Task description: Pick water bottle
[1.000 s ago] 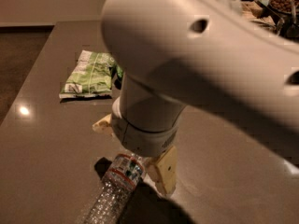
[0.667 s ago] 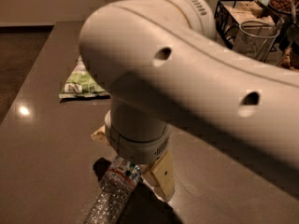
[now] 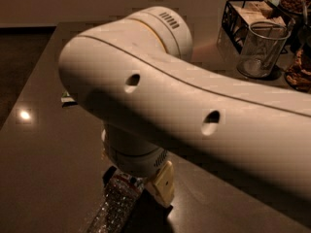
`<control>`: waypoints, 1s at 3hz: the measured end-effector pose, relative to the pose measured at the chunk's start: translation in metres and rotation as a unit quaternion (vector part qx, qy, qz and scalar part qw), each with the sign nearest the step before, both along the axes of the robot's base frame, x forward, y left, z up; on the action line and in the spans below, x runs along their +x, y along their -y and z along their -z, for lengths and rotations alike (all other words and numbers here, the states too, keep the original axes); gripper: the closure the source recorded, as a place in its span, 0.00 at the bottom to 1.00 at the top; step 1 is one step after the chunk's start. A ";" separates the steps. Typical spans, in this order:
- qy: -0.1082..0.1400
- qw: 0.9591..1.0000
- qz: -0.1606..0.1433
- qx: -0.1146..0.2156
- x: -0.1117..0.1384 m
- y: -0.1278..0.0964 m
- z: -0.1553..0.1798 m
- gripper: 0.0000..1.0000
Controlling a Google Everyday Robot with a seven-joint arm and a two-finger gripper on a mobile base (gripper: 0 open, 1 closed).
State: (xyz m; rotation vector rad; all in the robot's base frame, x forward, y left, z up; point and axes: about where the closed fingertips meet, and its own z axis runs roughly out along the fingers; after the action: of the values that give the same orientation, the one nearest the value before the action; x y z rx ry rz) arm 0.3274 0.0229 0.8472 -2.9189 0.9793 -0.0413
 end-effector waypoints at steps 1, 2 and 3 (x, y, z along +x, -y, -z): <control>-0.007 1.000 0.003 -0.012 0.003 0.001 0.002 0.42; -0.019 1.000 0.019 -0.008 0.012 0.004 -0.006 0.64; -0.031 0.998 0.047 0.011 0.028 0.010 -0.026 0.88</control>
Offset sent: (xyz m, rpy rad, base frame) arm 0.0267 -0.0101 0.0112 -0.0107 0.0931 -0.0845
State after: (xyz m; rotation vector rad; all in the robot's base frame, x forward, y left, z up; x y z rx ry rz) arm 0.3557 0.0128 0.8731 -2.8690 1.1183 0.0553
